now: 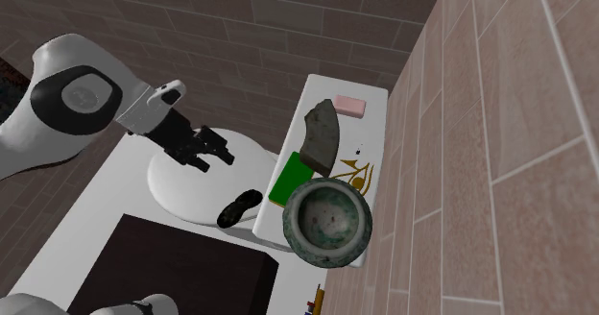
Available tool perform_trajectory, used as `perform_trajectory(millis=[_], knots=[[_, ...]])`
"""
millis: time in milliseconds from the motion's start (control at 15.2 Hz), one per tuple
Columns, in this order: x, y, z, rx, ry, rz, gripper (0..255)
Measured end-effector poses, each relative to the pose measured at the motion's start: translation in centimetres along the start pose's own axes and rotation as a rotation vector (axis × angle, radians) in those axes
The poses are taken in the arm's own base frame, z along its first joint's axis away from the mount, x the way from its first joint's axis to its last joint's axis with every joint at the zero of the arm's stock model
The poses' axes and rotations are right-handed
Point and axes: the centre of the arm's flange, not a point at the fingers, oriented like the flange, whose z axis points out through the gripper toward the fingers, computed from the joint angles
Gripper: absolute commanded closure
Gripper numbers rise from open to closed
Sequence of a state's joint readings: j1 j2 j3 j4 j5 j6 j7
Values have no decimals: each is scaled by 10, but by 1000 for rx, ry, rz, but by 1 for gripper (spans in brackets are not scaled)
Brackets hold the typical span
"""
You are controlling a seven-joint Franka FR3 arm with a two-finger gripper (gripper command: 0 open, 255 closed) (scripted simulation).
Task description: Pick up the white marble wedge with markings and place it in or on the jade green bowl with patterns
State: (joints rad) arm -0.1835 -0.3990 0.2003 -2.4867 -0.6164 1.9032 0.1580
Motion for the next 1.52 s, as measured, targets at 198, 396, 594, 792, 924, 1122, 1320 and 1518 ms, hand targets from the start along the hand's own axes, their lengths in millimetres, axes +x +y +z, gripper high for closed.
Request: perform_trajectory(millis=[198,396,594,792,924,1122,1320,1518], knots=[[24,-4,23,-140,-7,5,0],[51,1,48,-278,-14,13,0],[74,7,71,-417,-20,19,0],[99,18,94,-557,-26,25,0],[115,29,109,-644,-29,29,0],[121,38,121,-685,-25,31,0],[123,46,126,-693,-11,31,0],[124,51,128,-693,3,27,0]])
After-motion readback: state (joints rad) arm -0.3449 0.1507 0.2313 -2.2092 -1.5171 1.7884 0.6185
